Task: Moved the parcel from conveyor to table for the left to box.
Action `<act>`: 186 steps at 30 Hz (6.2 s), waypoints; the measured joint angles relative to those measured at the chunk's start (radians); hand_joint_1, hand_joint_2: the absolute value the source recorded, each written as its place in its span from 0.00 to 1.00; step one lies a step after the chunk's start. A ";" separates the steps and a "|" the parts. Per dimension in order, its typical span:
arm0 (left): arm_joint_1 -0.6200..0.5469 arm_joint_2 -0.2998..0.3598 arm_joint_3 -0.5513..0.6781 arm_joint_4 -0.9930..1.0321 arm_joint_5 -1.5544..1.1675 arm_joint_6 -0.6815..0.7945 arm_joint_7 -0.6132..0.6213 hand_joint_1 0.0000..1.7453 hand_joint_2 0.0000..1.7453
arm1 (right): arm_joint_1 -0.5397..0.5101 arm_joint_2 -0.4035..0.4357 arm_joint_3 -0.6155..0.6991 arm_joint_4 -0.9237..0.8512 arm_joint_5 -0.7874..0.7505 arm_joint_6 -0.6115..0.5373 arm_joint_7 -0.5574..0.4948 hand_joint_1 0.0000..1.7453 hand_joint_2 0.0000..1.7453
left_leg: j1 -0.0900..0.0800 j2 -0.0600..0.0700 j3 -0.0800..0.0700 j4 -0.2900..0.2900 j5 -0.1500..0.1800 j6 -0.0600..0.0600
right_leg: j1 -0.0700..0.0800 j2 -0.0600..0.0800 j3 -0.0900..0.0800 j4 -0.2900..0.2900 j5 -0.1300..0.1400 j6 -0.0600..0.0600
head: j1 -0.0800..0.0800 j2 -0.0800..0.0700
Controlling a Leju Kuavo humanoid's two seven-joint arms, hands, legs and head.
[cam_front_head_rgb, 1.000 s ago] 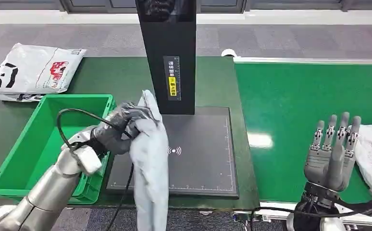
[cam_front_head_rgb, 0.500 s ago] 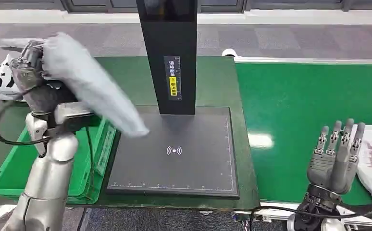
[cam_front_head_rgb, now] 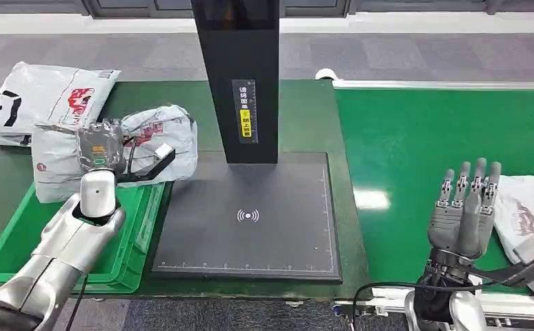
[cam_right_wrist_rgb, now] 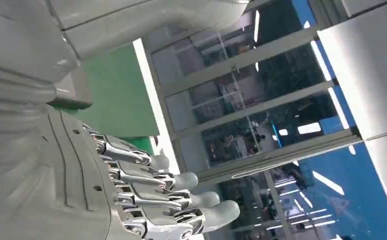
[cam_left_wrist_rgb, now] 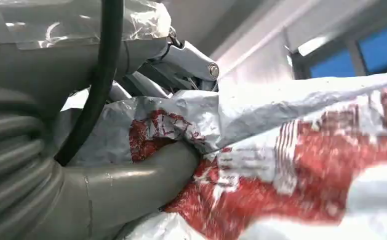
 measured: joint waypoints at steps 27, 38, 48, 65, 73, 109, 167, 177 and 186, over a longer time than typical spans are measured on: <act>0.036 0.006 -0.023 0.072 0.000 -0.255 0.114 0.00 0.00 | -0.026 0.033 0.000 0.053 0.058 0.039 0.029 0.00 1.00 | 0.000 -0.001 -0.002 0.000 0.000 0.000 | 0.000 -0.001 -0.001 0.000 0.000 0.000 | 0.000 0.000; 0.038 0.013 -0.023 0.066 0.000 -0.227 0.118 0.00 0.00 | -0.026 0.034 0.000 0.053 0.063 0.040 0.033 0.00 1.00 | 0.000 -0.001 -0.002 0.000 0.000 0.000 | 0.000 -0.001 -0.002 0.000 0.000 0.000 | 0.000 0.000; 0.017 -0.112 0.359 0.030 0.132 0.155 -0.192 0.00 0.00 | -0.008 0.033 0.000 0.053 0.084 0.033 0.056 0.00 1.00 | 0.000 -0.002 -0.002 0.000 0.000 0.000 | 0.000 -0.002 -0.002 0.000 0.000 0.001 | 0.000 0.000; 0.092 -0.290 0.533 -0.195 1.830 -0.161 -0.859 0.00 1.00 | 0.066 0.017 -0.003 0.026 0.117 0.066 0.060 0.00 1.00 | -0.001 0.000 -0.003 0.001 -0.001 0.001 | -0.001 -0.001 -0.003 0.000 0.000 0.001 | 0.000 0.000; 0.371 -0.379 0.431 -0.659 1.904 -0.286 -0.947 0.00 1.00 | 0.029 -0.031 -0.020 0.076 0.463 0.100 0.213 0.00 1.00 | -0.001 -0.001 -0.004 0.001 -0.002 0.001 | -0.001 -0.001 -0.003 -0.001 0.000 0.001 | 0.000 0.000; 0.561 -0.511 0.170 -0.756 1.786 -0.409 -0.964 0.00 1.00 | -0.228 -0.672 0.028 0.857 1.349 0.601 0.419 0.00 1.00 | -0.004 -0.017 -0.013 0.006 0.000 0.012 | -0.006 -0.017 -0.003 -0.002 0.002 0.014 | 0.000 0.000; 0.668 -0.491 0.173 -0.829 1.830 -0.330 -1.010 0.00 1.00 | -0.057 -0.432 0.147 0.558 0.181 0.517 0.356 1.00 1.00 | 0.004 0.002 0.016 0.007 -0.018 0.010 | 0.001 0.002 0.021 -0.003 -0.011 0.010 | 0.000 0.000; 0.686 -0.492 0.173 -0.842 1.837 -0.264 -1.044 0.00 1.00 | -0.056 -0.253 -0.046 0.309 0.048 0.426 0.287 1.00 1.00 | 0.002 -0.006 0.009 0.007 -0.015 0.011 | -0.001 -0.007 0.018 -0.003 -0.011 0.010 | 0.000 0.000; 0.699 -0.492 0.173 -0.842 1.837 -0.261 -1.051 0.00 1.00 | -0.030 -0.190 -0.055 0.232 0.061 0.418 0.272 1.00 1.00 | 0.002 -0.006 0.009 0.007 -0.015 0.011 | -0.001 -0.007 0.017 -0.003 -0.011 0.010 | 0.000 0.000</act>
